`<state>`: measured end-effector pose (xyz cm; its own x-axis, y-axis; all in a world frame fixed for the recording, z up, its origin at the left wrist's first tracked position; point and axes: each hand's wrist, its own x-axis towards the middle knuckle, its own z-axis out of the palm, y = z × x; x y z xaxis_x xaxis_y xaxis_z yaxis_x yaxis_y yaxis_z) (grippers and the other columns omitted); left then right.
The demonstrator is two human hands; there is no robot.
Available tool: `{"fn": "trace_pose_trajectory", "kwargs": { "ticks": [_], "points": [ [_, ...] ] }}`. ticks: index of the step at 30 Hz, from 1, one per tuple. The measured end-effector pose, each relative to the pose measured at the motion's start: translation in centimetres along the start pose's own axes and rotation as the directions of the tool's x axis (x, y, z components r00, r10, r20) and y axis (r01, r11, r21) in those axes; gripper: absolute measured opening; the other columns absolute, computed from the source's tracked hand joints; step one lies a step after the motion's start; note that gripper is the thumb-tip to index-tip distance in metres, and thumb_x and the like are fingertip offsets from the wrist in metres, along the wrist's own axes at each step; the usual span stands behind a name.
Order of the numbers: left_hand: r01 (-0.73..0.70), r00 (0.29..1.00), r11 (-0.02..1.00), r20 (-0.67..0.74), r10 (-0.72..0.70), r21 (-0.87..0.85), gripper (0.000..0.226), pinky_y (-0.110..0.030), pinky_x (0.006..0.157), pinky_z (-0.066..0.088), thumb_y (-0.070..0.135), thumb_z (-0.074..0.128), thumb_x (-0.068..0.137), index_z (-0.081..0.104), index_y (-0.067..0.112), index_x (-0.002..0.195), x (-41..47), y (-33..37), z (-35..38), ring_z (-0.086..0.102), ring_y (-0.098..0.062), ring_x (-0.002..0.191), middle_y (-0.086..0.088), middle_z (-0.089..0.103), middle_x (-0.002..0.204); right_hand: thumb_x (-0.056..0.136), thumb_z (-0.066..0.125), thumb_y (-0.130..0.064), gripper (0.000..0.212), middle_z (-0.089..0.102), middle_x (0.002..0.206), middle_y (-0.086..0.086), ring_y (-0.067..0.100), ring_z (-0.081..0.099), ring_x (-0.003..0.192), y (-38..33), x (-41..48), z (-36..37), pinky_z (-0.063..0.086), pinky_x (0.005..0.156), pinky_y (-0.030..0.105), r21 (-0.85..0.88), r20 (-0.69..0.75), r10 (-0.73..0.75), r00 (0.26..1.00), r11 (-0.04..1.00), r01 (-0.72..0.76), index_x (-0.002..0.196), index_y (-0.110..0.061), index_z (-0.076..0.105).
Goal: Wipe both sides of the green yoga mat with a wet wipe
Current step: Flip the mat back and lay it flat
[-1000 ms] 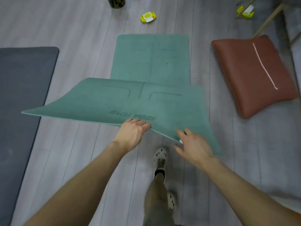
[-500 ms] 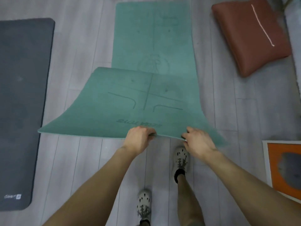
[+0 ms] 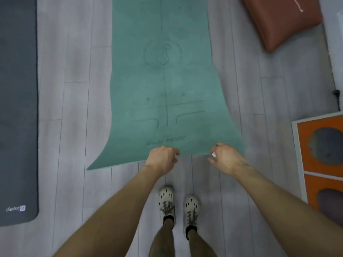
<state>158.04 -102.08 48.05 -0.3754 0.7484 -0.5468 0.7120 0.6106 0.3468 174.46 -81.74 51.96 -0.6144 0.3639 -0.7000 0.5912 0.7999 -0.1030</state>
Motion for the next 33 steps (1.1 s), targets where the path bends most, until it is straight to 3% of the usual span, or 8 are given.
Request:
{"fn": "trace_pose_trajectory", "kwargs": {
  "ticks": [4, 7, 10, 13, 19, 23, 26, 33],
  "points": [
    [0.055, 0.998, 0.995, 0.038, -0.058, 0.082, 0.032, -0.037, 0.094, 0.056, 0.039, 0.061, 0.099, 0.066, 0.034, 0.131, -4.7, 0.4, -2.1, 0.07, -0.028, 0.114, 0.002, 0.076, 0.124, 0.102, 0.053, -0.04, 0.028, 0.067, 0.104, 0.01, 0.033, 0.066, 0.094, 0.8, -4.8, 0.1, 0.041, 0.07, 0.033, 0.051, -0.003, 0.005, 1.0, 0.999, -0.005, 0.085, -0.019, 0.06],
    [0.084, 0.995, 0.985, 0.044, -0.092, 0.152, 0.034, -0.037, 0.094, 0.056, 0.036, 0.057, 0.1, 0.066, 0.035, 0.133, -9.3, 1.3, -5.3, 0.07, -0.028, 0.115, 0.002, 0.074, 0.126, 0.102, 0.052, -0.044, 0.042, 0.066, 0.089, 0.013, 0.036, 0.066, 0.086, 0.1, -9.7, -2.0, 0.039, 0.065, 0.034, 0.134, -0.034, -0.007, 0.999, 0.991, 0.011, 0.071, -0.016, 0.048],
    [0.119, 0.991, 0.971, 0.03, -0.128, 0.207, 0.035, -0.038, 0.092, 0.056, 0.036, 0.055, 0.1, 0.066, 0.036, 0.133, -12.6, 1.6, -8.5, 0.069, -0.028, 0.115, 0.002, 0.074, 0.127, 0.105, 0.051, -0.053, 0.054, 0.063, 0.075, 0.013, 0.034, 0.063, 0.068, -1.1, -13.6, -4.4, 0.049, 0.061, 0.037, 0.235, -0.128, -0.033, 0.991, 0.97, 0.063, 0.064, -0.018, 0.045],
    [0.179, 0.984, 0.96, -0.016, -0.179, 0.218, 0.034, -0.038, 0.091, 0.058, 0.04, 0.055, 0.099, 0.065, 0.038, 0.131, -15.9, 2.3, -12.5, 0.07, -0.027, 0.112, 0.004, 0.074, 0.125, 0.105, 0.05, -0.059, 0.054, 0.051, 0.065, 0.003, 0.022, 0.051, 0.049, -2.3, -16.6, -6.9, 0.042, 0.052, 0.034, 0.386, -0.19, 0.014, 0.982, 0.92, 0.061, 0.068, -0.019, 0.047],
    [0.226, 0.973, 0.947, -0.102, -0.208, 0.227, 0.033, -0.038, 0.091, 0.057, 0.043, 0.056, 0.1, 0.065, 0.038, 0.131, -19.0, 2.6, -20.9, 0.069, -0.025, 0.113, 0.007, 0.074, 0.124, 0.103, 0.051, -0.061, 0.065, 0.044, 0.058, 0.003, 0.031, 0.05, 0.066, -4.0, -17.4, -11.9, 0.027, 0.057, 0.041, 0.383, -0.229, -0.031, 0.973, 0.916, 0.119, 0.058, -0.016, 0.04],
    [0.255, 0.961, 0.934, -0.169, -0.217, 0.249, 0.033, -0.037, 0.087, 0.057, 0.043, 0.055, 0.1, 0.065, 0.037, 0.131, -19.1, 0.1, -25.6, 0.07, -0.023, 0.11, 0.009, 0.075, 0.122, 0.104, 0.035, -0.07, 0.071, 0.067, 0.077, 0.016, 0.037, 0.064, 0.081, -6.3, -17.0, -15.3, 0.042, 0.069, 0.04, 0.27, -0.32, -0.005, 0.947, 0.958, 0.096, 0.06, -0.017, 0.052],
    [0.252, 0.957, 0.939, -0.204, -0.206, 0.236, 0.032, -0.037, 0.087, 0.057, 0.041, 0.055, 0.101, 0.066, 0.035, 0.131, -19.2, -2.9, -28.4, 0.068, -0.021, 0.113, 0.01, 0.074, 0.121, 0.111, 0.026, -0.052, 0.068, 0.074, 0.104, 0.025, 0.041, 0.07, 0.1, -9.1, -15.1, -17.1, 0.052, 0.085, 0.043, 0.16, -0.334, -0.012, 0.943, 0.985, 0.069, 0.09, -0.01, 0.075],
    [0.243, 0.949, 0.941, -0.259, -0.18, 0.236, 0.031, -0.034, 0.084, 0.056, 0.042, 0.057, 0.102, 0.067, 0.035, 0.13, -16.3, -17.2, -35.5, 0.066, -0.017, 0.114, 0.012, 0.071, 0.12, 0.109, 0.039, -0.013, 0.026, 0.069, 0.119, 0.022, 0.041, 0.066, 0.108, -22.0, -6.8, -25.1, 0.048, 0.084, 0.042, 0.122, -0.28, -0.064, 0.958, 0.987, 0.102, 0.117, -0.006, 0.063]
  ]
}}
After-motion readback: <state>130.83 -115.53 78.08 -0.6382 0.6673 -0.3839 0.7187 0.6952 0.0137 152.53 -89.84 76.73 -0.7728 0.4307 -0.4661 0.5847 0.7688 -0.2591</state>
